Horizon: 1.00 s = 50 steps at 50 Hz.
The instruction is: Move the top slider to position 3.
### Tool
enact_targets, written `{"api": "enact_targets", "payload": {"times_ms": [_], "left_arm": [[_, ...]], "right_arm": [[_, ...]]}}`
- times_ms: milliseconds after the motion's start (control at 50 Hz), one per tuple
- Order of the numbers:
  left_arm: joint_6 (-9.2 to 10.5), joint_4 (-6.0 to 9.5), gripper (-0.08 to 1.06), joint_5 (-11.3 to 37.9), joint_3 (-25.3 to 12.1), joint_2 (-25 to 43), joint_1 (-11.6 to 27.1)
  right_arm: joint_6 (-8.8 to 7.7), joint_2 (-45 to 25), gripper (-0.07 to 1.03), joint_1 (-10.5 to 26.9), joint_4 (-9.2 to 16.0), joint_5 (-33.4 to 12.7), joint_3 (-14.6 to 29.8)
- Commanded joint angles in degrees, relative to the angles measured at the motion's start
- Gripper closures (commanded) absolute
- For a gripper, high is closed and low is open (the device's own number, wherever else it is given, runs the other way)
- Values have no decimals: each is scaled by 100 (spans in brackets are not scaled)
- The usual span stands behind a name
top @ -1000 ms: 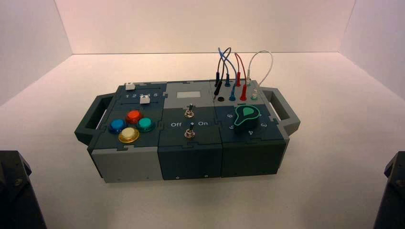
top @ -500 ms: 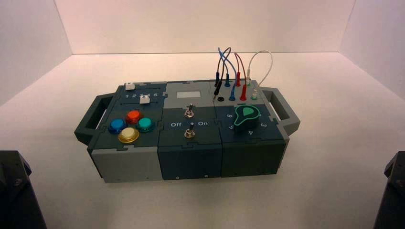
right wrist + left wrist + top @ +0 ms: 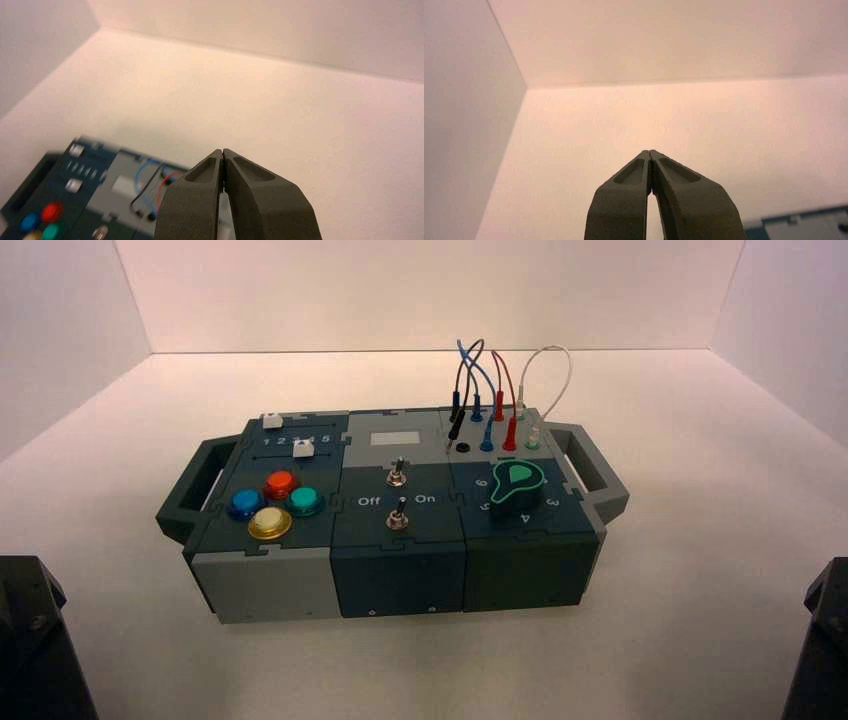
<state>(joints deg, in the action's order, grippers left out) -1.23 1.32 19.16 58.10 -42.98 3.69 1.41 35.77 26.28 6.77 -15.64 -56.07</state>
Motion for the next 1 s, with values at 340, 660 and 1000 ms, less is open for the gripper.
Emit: {"api": "enact_targets", "payload": {"times_ms": [340,660,1000], "left_arm": [[-18,62,101,2584,-1020,668,650],[35,105,101,2821,-1028,844,932],[35,202,101,2848,-1028,1415,1011]], "right_arm": [[-9,-800,99,290,79,-659,738],[-53,-1011,98,580,88,-932,923],[-53,-1354,98,1143,97,-932,1072]]}}
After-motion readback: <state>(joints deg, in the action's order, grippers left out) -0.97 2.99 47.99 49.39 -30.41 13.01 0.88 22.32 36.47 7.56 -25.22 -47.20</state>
